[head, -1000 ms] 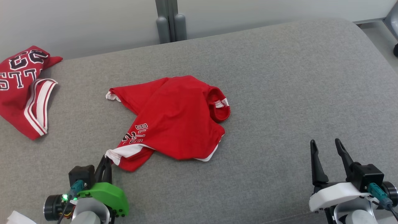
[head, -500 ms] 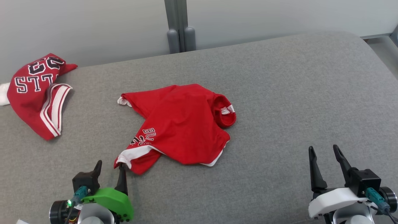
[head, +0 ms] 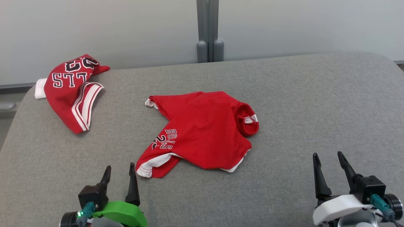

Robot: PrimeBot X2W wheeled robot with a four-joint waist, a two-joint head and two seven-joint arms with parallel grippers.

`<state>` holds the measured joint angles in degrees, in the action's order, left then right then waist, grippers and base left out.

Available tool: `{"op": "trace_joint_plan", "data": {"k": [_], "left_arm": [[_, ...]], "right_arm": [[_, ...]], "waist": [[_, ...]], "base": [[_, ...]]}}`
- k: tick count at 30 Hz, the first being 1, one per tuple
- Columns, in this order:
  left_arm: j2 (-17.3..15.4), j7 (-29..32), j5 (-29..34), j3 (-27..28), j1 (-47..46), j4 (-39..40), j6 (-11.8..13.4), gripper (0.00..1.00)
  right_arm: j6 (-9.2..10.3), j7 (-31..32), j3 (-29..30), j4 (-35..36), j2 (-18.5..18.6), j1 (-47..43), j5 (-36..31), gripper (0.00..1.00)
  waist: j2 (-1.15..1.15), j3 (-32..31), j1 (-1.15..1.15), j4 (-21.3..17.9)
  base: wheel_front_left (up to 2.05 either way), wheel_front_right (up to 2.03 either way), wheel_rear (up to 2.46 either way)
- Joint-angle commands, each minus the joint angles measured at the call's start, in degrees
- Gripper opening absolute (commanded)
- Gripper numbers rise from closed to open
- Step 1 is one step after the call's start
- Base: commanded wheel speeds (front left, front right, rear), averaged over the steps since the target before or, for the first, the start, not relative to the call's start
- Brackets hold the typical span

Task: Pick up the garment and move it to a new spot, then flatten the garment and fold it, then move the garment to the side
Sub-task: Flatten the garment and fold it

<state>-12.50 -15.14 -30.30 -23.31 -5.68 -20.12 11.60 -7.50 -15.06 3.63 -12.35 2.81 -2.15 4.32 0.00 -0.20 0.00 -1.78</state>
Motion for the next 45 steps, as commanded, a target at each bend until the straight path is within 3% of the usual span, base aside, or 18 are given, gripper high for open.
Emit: {"op": "trace_joint_plan", "data": {"k": [1,13,19,31,33,36,41,45], "left_arm": [[0.5,0.0,0.8,0.4,1.4,0.8,0.1,1.00],[3.7,0.0,3.3,0.0,1.8,2.7,-1.5,1.00],[4.0,0.0,4.5,0.4,0.5,3.8,-1.5,1.00],[4.8,0.0,5.5,2.0,-0.7,4.3,-1.9,1.00],[4.9,0.0,5.6,2.3,-0.7,4.2,-2.0,1.00],[5.1,0.0,5.9,2.8,-0.6,4.1,-2.1,1.00],[5.4,0.0,6.4,3.5,0.1,4.1,-2.4,1.00],[5.6,0.0,6.5,3.8,0.7,3.8,-2.6,1.00]], "right_arm": [[0.02,-0.2,-0.2,-0.1,0.1,0.0,0.0,1.00],[0.02,-0.2,-6.5,-3.5,0.1,3.8,-1.6,1.00],[0.02,1.9,-11.1,-15.0,0.2,11.0,-5.2,1.00],[0.03,2.2,-8.0,-34.6,0.3,23.8,-11.9,1.00],[0.03,1.8,-8.2,-36.8,0.3,25.0,-11.3,0.44],[0.04,1.1,-8.5,-39.0,0.3,26.5,-9.5,0.00],[0.05,0.0,-7.4,-38.2,0.3,27.5,-6.6,0.00],[0.05,-0.2,-3.3,-35.3,0.2,25.7,-4.4,0.00]], "waist": [[0.00,-0.1,0.00,0.5],[0.00,1.7,0.00,3.4],[0.00,3.4,0.00,7.0],[0.00,7.6,0.00,14.0],[0.00,7.9,0.00,14.4],[0.00,8.0,0.00,14.3],[0.00,7.5,0.00,12.7],[0.00,6.8,0.00,10.9]], "base": [[0.00,0.00,0.00],[0.00,0.00,0.00],[0.00,0.00,0.00],[0.00,0.00,0.00],[0.00,0.00,0.00],[0.00,0.00,0.00],[0.00,0.00,0.00],[0.00,0.00,0.00]]}}
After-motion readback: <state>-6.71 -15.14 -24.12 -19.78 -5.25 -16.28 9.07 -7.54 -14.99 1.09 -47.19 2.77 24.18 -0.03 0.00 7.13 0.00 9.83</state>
